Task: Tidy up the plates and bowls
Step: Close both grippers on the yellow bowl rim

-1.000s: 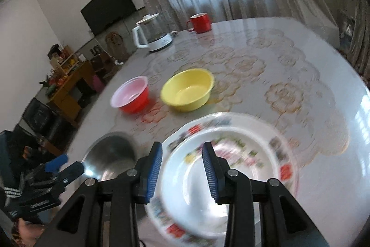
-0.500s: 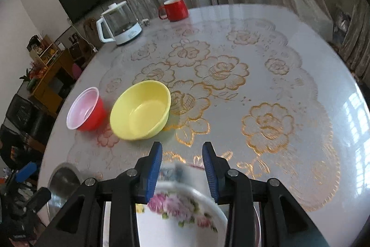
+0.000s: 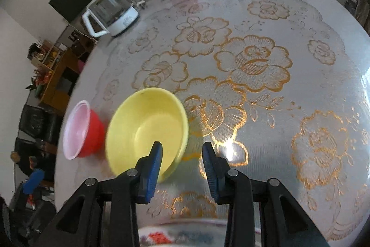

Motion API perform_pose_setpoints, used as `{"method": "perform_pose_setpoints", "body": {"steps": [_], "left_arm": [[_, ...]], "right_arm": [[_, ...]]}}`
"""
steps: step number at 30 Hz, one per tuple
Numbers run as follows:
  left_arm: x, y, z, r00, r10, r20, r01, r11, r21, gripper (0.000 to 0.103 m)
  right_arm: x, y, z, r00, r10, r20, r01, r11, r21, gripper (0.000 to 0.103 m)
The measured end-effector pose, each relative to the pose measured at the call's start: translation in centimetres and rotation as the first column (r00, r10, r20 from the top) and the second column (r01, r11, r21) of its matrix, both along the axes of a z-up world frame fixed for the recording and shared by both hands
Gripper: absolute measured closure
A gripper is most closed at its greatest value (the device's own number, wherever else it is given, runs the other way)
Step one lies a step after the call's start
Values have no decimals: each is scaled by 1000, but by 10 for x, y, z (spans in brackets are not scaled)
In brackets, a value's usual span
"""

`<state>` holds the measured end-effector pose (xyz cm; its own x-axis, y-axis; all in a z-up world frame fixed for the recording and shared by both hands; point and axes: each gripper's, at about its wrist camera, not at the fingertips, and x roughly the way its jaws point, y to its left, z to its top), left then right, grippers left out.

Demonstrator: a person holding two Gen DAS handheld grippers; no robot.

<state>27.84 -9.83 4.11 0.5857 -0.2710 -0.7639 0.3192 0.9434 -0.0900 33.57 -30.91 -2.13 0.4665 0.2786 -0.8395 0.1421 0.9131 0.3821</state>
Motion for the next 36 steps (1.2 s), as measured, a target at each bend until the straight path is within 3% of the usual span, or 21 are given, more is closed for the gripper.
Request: {"method": "perform_pose_setpoints", "body": {"steps": [5, 8, 13, 18, 22, 30, 32, 36], "left_arm": [[25, -11, -12, 999, 15, -43, -14, 1000, 7, 8], [33, -17, -18, 998, 14, -60, -15, 1000, -4, 15], [41, -30, -25, 996, 5, -84, -6, 1000, -15, 17], [52, -50, -35, 995, -34, -96, 36, 999, 19, 33], [62, -59, -47, 989, -43, -140, 49, 998, 35, 61], [65, -64, -58, 985, -79, -156, 84, 996, 27, 72], [63, -66, -58, 983, -97, -155, 103, 994, 30, 82], [56, -67, -54, 986, -106, -132, 113, 992, 52, 83]], "right_arm": [[6, -1, -9, 1000, 13, -2, -13, 1000, 20, 83], [5, -2, -10, 1000, 16, -5, -16, 1000, 6, 86], [3, -11, -15, 1000, 16, -4, -15, 1000, 22, 86], [1, -12, -15, 1000, 27, 6, -27, 1000, 14, 86], [1, -13, -17, 1000, 25, 3, -25, 1000, 11, 86], [0, -13, -20, 1000, 21, 9, -21, 999, 35, 86], [0, -13, -21, 1000, 14, 13, -15, 998, 56, 86], [-3, -8, -16, 999, 19, 34, -22, 998, 63, 89]]}}
